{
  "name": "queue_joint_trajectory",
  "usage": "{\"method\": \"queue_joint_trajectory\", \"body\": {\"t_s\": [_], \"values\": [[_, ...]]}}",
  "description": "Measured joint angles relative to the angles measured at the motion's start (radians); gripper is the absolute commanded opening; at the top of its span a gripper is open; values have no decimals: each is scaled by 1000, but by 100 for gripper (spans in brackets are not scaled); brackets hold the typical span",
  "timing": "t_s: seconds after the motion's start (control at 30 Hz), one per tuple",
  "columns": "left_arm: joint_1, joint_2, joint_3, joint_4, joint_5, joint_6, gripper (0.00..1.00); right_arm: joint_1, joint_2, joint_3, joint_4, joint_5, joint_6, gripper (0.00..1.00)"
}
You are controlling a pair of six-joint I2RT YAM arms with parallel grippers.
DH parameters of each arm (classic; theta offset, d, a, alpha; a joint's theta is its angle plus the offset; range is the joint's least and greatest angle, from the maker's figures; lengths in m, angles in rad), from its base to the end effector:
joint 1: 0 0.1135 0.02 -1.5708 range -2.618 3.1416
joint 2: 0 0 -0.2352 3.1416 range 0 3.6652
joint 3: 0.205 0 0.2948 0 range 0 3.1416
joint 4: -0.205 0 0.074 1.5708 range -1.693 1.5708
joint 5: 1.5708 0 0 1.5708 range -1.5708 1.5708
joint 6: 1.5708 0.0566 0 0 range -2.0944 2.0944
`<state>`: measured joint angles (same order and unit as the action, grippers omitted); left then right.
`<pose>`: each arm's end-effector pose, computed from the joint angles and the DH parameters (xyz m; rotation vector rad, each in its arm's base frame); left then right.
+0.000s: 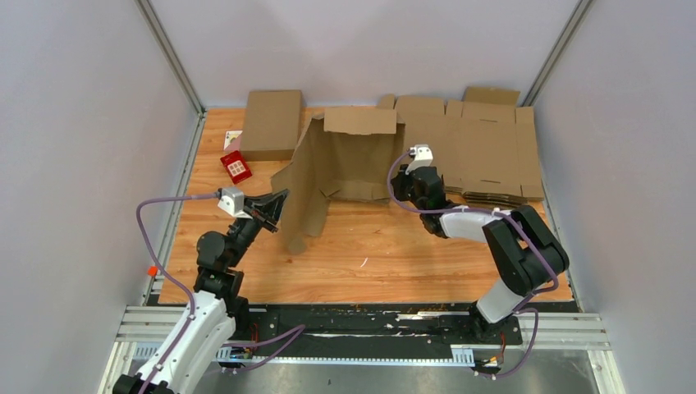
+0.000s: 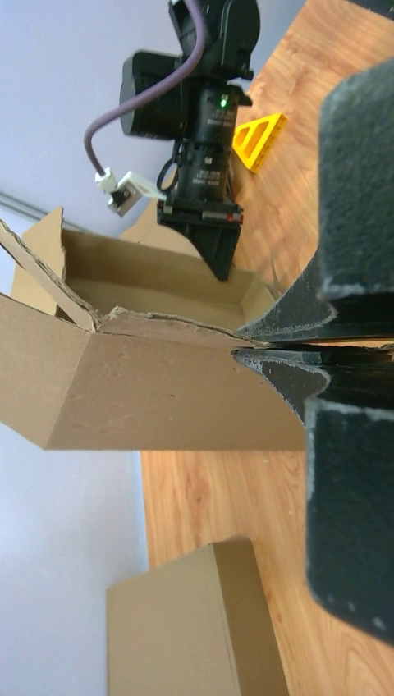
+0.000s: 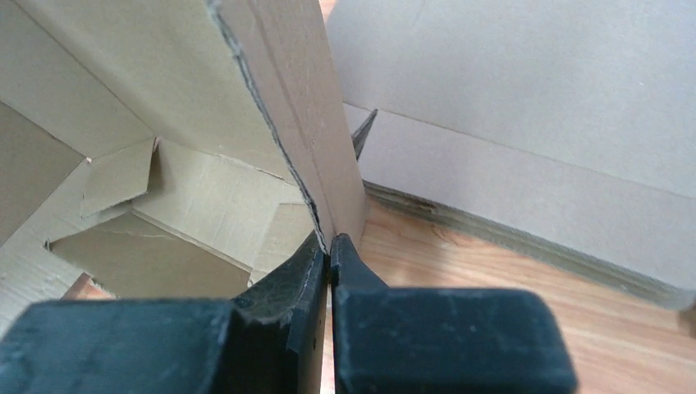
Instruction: Fold the paper box
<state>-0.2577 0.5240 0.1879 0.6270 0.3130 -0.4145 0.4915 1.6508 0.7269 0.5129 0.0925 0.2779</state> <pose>0.2190 -0.0758 0.2293 0.1736 1.3228 -0.7726 0.3376 0.1748 0.1017 -0.1530 1.9969 0.4062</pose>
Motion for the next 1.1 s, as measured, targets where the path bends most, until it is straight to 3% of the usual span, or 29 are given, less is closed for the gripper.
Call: {"method": "queue_joint_trajectory", "body": {"t_s": [0.17,0.33,0.63,0.87,1.1], "values": [[0,13,0,-14,-35,21,12,10,-67,-60,-2,35,-3,1],[0,52,0,-13,-52,39,0,24,-127,-94,-13,62,-7,2],[-2,76,8,23,-4,39,0,51,-262,-187,-56,80,-12,3],[-10,76,8,58,87,-4,0,64,-328,-238,-62,77,-10,19],[-11,79,8,57,108,-8,0,71,-301,-240,-62,68,-8,21]]}}
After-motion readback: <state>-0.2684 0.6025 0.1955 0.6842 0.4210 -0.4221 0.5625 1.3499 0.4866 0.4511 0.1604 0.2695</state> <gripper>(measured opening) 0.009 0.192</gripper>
